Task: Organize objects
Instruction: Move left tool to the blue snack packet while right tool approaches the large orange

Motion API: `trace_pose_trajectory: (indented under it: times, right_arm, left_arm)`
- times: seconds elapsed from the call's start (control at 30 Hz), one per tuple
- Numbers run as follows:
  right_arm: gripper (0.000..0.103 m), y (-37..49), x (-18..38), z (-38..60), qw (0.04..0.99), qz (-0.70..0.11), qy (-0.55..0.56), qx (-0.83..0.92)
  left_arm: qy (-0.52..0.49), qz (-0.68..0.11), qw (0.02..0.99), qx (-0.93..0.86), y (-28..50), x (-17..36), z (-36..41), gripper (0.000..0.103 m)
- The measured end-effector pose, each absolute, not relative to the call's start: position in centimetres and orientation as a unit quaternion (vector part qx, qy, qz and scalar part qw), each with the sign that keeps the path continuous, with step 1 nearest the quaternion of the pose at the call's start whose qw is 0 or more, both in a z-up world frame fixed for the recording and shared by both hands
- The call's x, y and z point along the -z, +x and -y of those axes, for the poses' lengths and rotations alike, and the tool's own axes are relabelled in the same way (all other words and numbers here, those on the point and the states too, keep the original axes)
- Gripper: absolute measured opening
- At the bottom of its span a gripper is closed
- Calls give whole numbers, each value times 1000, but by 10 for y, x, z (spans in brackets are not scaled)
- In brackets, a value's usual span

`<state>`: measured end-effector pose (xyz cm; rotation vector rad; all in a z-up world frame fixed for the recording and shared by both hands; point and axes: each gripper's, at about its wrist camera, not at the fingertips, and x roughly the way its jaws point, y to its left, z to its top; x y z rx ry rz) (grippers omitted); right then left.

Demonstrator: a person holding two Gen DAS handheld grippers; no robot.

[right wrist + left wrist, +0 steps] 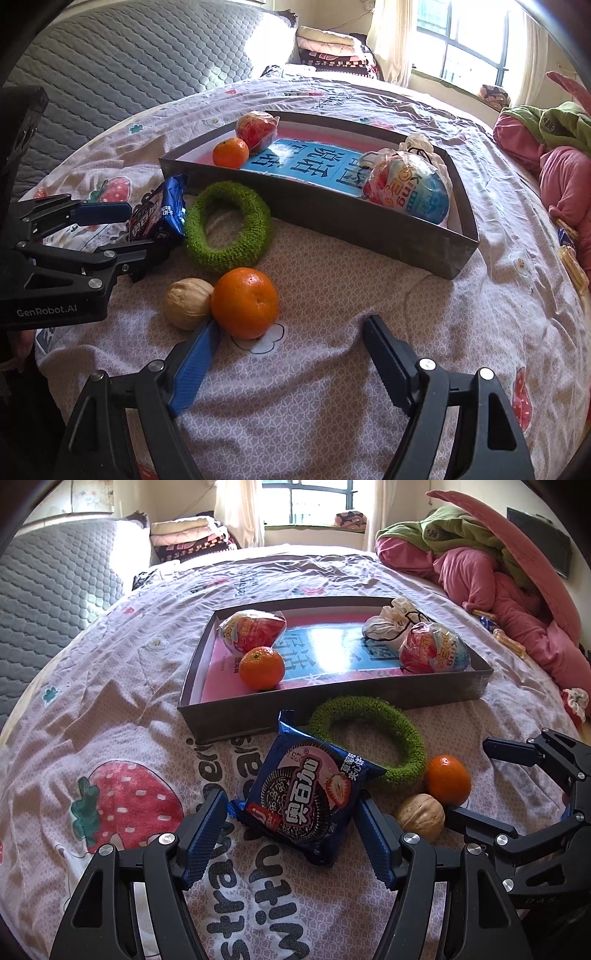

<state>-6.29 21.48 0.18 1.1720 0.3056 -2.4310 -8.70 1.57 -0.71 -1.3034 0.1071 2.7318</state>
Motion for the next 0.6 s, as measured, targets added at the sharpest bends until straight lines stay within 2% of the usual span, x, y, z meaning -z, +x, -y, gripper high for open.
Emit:
trace_pose_trajectory:
  times: [0.27,0.6]
  right_arm:
    - [73,-69,-3,-210,218,-91,423,875]
    - [53,-78,-2,-206,223,-55,429,874]
  left_arm:
    - [-436,-34,44,-898,-98,11,-15,74]
    - [-450,-29,41,-891,-109,18,-17,74]
